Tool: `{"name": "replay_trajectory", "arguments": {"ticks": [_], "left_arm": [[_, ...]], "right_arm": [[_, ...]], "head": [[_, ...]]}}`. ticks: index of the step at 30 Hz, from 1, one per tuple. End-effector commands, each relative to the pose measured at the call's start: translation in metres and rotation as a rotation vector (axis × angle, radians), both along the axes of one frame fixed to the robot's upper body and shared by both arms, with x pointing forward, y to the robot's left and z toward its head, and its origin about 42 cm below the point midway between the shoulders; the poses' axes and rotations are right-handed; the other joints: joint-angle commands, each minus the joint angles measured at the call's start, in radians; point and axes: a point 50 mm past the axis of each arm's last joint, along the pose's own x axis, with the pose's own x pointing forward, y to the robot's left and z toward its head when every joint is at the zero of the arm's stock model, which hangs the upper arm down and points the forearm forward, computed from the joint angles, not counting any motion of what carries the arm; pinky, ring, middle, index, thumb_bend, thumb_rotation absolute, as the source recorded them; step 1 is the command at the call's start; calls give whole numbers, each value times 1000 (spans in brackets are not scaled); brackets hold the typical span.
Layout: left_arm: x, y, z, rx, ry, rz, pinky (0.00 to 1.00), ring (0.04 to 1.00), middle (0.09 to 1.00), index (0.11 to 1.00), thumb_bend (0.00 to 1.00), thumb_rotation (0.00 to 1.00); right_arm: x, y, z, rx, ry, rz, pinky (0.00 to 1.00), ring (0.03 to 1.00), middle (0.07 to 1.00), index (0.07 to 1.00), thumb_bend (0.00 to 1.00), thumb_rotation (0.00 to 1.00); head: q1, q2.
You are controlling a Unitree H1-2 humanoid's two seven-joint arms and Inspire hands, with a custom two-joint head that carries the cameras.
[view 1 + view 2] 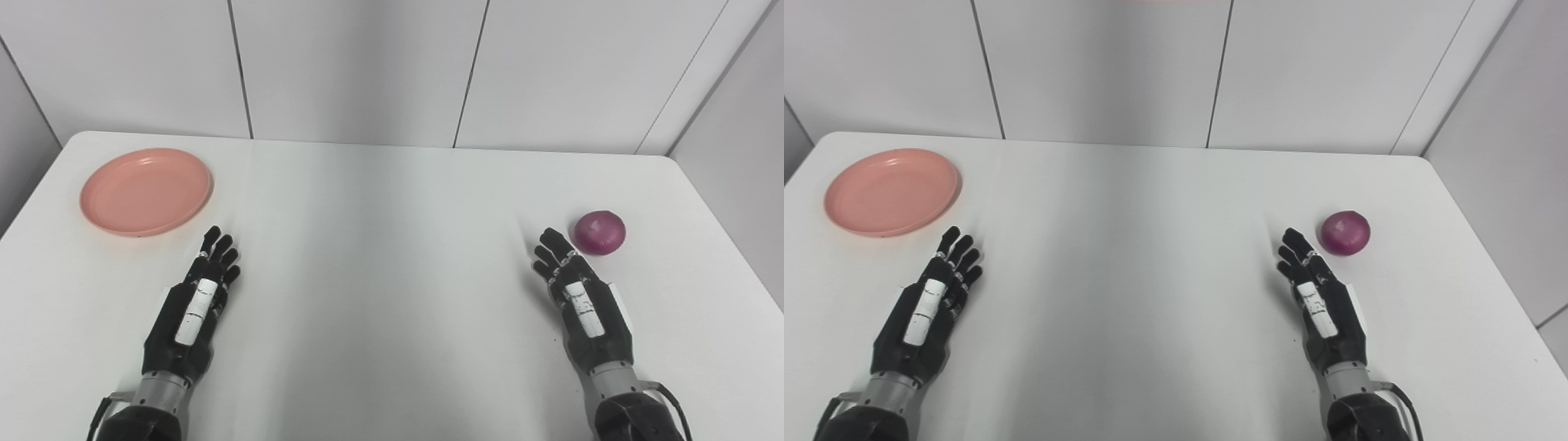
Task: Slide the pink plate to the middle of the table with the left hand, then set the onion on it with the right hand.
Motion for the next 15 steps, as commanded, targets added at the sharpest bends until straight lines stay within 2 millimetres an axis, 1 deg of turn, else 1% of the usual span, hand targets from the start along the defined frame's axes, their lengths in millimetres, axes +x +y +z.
{"name": "replay_trajectory", "arguments": {"ticks": [1,6,8,15], "left_arm": [[-21,-11,-16,-40,42,16,1000,1000,1000,1000,780,736],[-20,-9,-18,-40,38,12,1000,1000,1000,1000,777,731],[-20,-9,-18,-41,39,13,1000,1000,1000,1000,777,727],[-20,-11,-20,-39,40,14,1000,1000,1000,1000,765,729]], "right_arm": [[-19,2,-41,21,96,-6,928,927,915,880,888,668],[-14,6,-42,9,88,0,943,933,921,890,881,676],[-13,7,-43,9,87,2,944,936,927,897,898,681],[-15,5,-44,23,86,5,938,933,923,890,890,670]], "head": [[-1,-2],[-2,-10],[-2,-12],[5,-20]]}}
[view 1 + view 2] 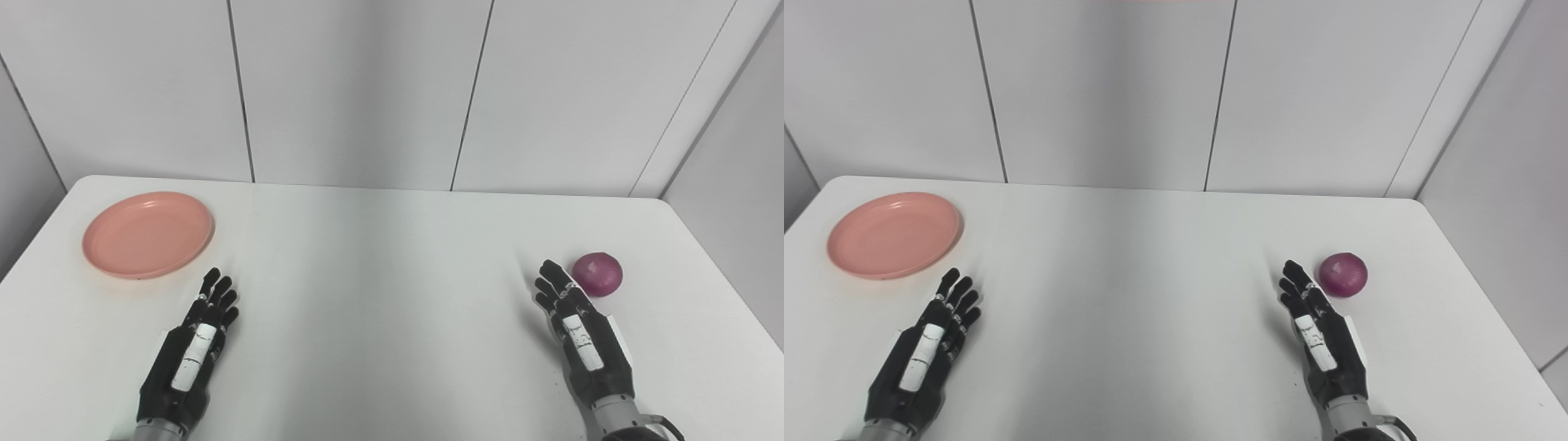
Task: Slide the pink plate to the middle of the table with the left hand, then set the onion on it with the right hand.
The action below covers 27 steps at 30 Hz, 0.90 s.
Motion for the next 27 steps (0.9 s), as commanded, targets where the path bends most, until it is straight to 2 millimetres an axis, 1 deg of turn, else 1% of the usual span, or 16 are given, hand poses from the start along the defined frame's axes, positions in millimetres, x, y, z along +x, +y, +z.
{"name": "replay_trajectory", "arguments": {"ticks": [1,8,9,14,23,27], "left_arm": [[-21,-12,-17,-40,55,15,1000,1000,1000,1000,765,729],[-21,-13,-16,-44,51,12,1000,1000,1000,1000,768,727],[-21,-13,-16,-45,51,12,1000,1000,1000,1000,771,727],[-22,-11,-14,-40,50,15,1000,1000,1000,1000,772,738],[-21,-10,-15,-47,51,15,1000,1000,1000,1000,791,731],[-20,-11,-16,-52,51,13,1000,1000,1000,1000,787,728]], "right_arm": [[-25,3,-45,45,115,-9,938,933,923,890,890,670],[-26,0,-45,47,115,-11,925,928,917,882,886,669],[-26,0,-45,47,114,-10,925,930,918,883,885,670],[-27,2,-43,45,114,-5,927,933,923,888,885,675],[-27,4,-42,42,113,-5,928,928,923,889,902,677],[-27,3,-44,41,115,-6,925,927,924,891,896,679]], "head": [[4,0],[7,7],[4,14],[-8,25],[-7,21],[-2,7]]}}
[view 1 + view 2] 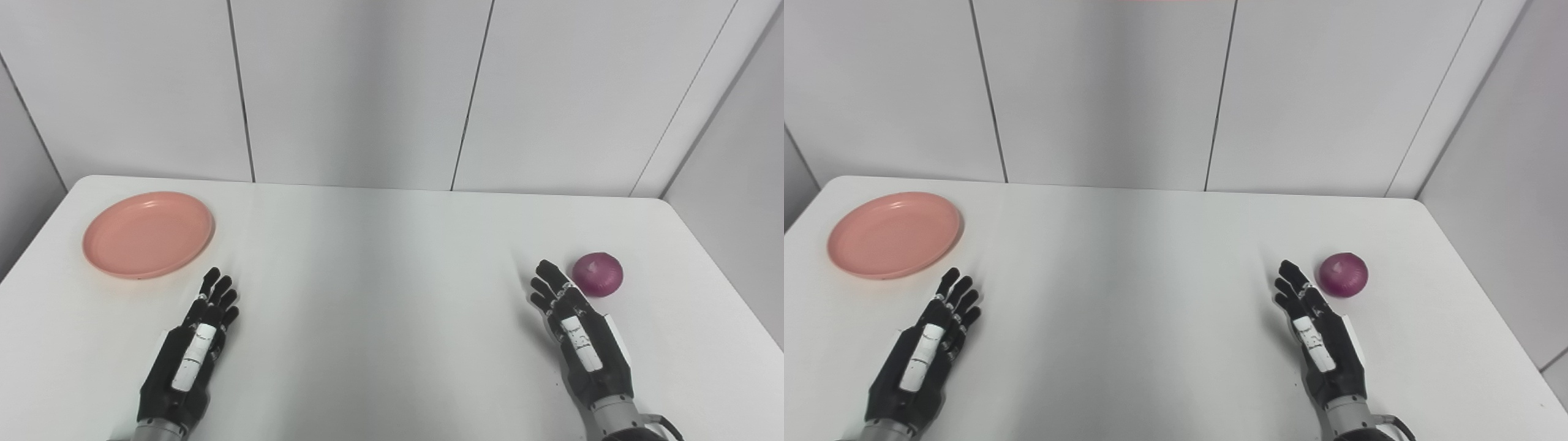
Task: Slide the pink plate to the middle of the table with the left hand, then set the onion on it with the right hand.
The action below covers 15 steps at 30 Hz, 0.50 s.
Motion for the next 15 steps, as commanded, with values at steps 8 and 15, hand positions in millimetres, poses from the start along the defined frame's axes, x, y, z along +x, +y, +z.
{"name": "replay_trajectory", "arguments": {"ticks": [8,15], "left_arm": [[-23,-16,-20,-54,63,18,1000,1000,1000,1000,787,723],[-22,-27,-28,-47,67,22,1000,1000,1000,1000,771,702]], "right_arm": [[-29,-4,-50,34,124,-23,926,934,927,890,892,674],[-29,-19,-62,59,131,-19,949,941,927,891,913,664]], "head": [[58,-42],[130,-90]]}}
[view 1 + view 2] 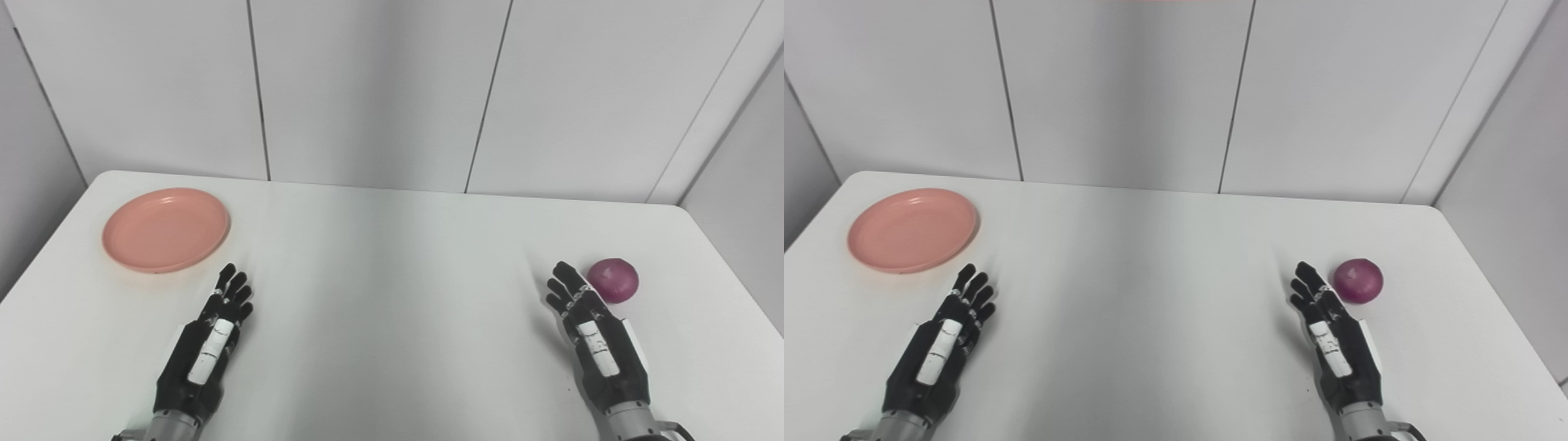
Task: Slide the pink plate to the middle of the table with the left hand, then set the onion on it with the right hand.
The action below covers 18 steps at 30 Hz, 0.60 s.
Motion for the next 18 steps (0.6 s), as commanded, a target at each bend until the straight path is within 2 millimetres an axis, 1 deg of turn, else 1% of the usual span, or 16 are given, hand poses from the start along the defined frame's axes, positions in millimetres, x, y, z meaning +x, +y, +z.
{"name": "replay_trajectory", "arguments": {"ticks": [1,2,4,9,16,18], "left_arm": [[-25,-21,-27,-68,67,33,1000,1000,1000,1000,770,697],[-25,-23,-28,-70,66,32,1000,1000,1000,1000,765,692],[-24,-25,-30,-71,65,32,1000,1000,1000,1000,758,687],[-23,-30,-31,-62,67,34,1000,1000,1000,1000,748,667],[-22,-36,-31,-60,73,36,1000,1000,1000,1000,742,663],[-22,-37,-32,-57,74,35,1000,1000,1000,1000,727,663]], "right_arm": [[-37,-9,-63,45,164,-29,949,942,927,890,922,669],[-36,-11,-65,43,165,-29,948,942,927,890,937,675],[-36,-15,-67,40,166,-28,947,943,928,891,943,681],[-36,-20,-70,41,169,-27,960,949,937,904,917,696],[-36,-24,-74,34,169,-30,973,953,940,908,904,701],[-35,-25,-74,36,173,-31,985,964,946,912,895,705]], "head": [[14,-10],[28,-20],[42,-26],[54,-34],[82,-49],[94,-54]]}}
